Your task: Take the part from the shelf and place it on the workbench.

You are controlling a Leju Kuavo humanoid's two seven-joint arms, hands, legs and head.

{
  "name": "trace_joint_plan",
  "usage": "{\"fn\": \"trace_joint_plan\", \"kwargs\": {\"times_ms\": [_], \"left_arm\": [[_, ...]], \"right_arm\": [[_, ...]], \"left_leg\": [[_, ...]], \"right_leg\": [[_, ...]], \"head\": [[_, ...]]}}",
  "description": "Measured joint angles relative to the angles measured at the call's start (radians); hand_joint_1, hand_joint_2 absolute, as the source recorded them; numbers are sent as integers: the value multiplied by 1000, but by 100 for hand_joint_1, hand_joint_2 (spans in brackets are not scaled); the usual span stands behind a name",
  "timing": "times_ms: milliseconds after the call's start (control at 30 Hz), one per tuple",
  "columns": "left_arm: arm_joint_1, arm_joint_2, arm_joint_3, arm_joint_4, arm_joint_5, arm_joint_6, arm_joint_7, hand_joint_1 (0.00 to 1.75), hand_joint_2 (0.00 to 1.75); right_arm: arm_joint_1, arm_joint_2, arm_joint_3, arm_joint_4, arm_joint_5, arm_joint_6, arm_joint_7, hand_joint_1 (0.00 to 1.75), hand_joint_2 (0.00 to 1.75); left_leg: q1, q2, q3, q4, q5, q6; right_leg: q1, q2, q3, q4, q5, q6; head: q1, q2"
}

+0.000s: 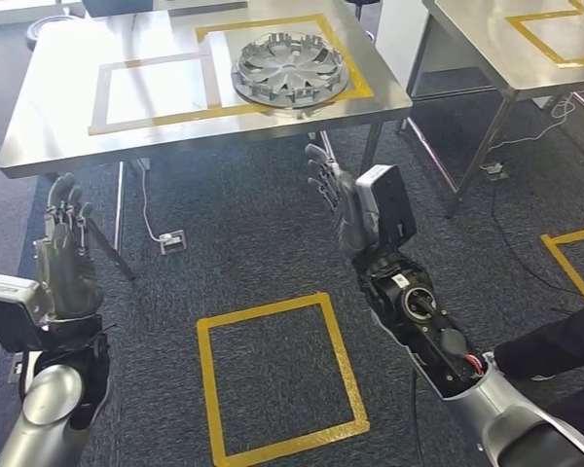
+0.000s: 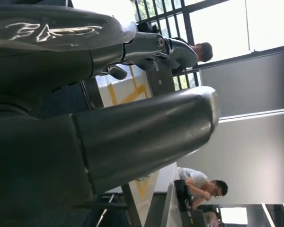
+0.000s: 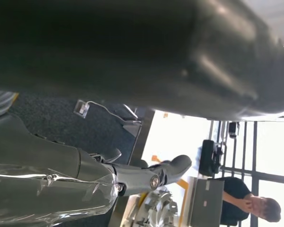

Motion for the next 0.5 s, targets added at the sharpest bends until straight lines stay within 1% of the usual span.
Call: {"fn": "trace_joint_plan", "kwargs": {"times_ms": [33, 67, 100, 133, 167, 200, 233, 267, 300, 333, 367, 400, 433, 467, 500], "left_arm": [[0, 0, 0, 0, 1, 2, 0, 0, 0], [0, 0, 0, 0, 1, 3, 0, 0, 0], [0, 0, 0, 0, 1, 5, 0, 0, 0], [2, 0, 0, 0, 2, 7, 1, 0, 0], [3, 0, 0, 0, 3, 8, 1, 0, 0], [5, 1, 0, 0, 3, 8, 1, 0, 0], [8, 1, 0, 0, 4, 9, 2, 0, 0], [10, 2, 0, 0, 4, 9, 3, 0, 0], [12, 2, 0, 0, 4, 9, 3, 0, 0], [14, 2, 0, 0, 4, 10, 4, 0, 0], [14, 2, 0, 0, 4, 10, 4, 0, 0], [14, 2, 0, 0, 4, 12, 5, 0, 0], [14, 3, 0, -1, 4, 15, 7, 0, 0], [14, 3, 0, -2, 4, 18, 8, 0, 0], [15, 3, 0, -2, 4, 20, 10, 0, 0]], "right_arm": [[0, 0, 0, 0, 4, 0, -1, 0, 0], [0, 0, 0, 0, 7, 0, -1, 0, 0], [0, 0, 0, 0, 9, 0, -1, 0, 0], [0, 0, -1, 0, 11, 0, -2, 0, 0], [1, 0, 0, 1, 12, 0, -2, 0, 0], [2, 0, 0, 2, 12, 0, -2, 0, 0], [3, 0, 1, 3, 13, 0, -2, 0, 0], [4, 0, 2, 4, 13, 0, -2, 0, 0], [4, 0, 2, 5, 13, 0, -2, 0, 0], [4, 0, 2, 6, 13, 0, -2, 0, 0], [4, 0, 1, 6, 13, 0, -2, 0, 0], [4, 0, 1, 6, 13, 1, -2, 0, 0], [3, 0, 1, 7, 13, 1, -2, 0, 0], [4, 0, 1, 7, 13, 2, -2, 0, 0], [5, 0, 1, 7, 13, 3, -2, 0, 0]], "left_leg": [[1, -1, -1, -4, 6, 5], [4, -3, -3, -9, 12, 11], [7, -6, -5, -13, 19, 17], [10, -9, -8, -15, 26, 21], [10, -12, -14, -15, 31, 23], [9, -17, -21, -14, 36, 24], [10, -23, -28, -13, 41, 22], [10, -31, -34, -12, 45, 20], [11, -41, -38, -10, 49, 18], [12, -50, -41, -7, 51, 15], [14, -58, -44, -4, 52, 12], [13, -66, -49, 1, 55, 7], [15, -74, -57, 5, 58, 0], [16, -82, -66, 9, 63, -9], [16, -92, -76, 10, 69, -19]], "right_leg": [[-2, -2, -2, 1, 1, 5], [-3, -1, -9, 12, -10, 10], [-4, 2, -22, 42, -34, 15], [-6, 5, -43, 95, -70, 19], [-8, 7, -70, 166, -114, 24], [-10, 8, -94, 241, -151, 27], [-12, 8, -109, 294, -172, 31], [-15, 8, -105, 311, -174, 33], [-17, 10, -82, 285, -157, 35], [-20, 16, -41, 222, -126, 35], [-24, 32, 3, 148, -100, 35], [-26, 54, 41, 82, -83, 34], [-27, 72, 65, 38, -77, 32], [-26, 84, 73, 21, -81, 30], [-24, 82, 74, 17, -83, 27]], "head": [[-1, 0], [-2, 0], [1, 0], [7, 0], [12, 0], [17, 0], [20, 0], [22, 0], [26, 0], [30, 0], [34, 0], [37, 0], [39, 0], [40, 0], [39, 0]]}}
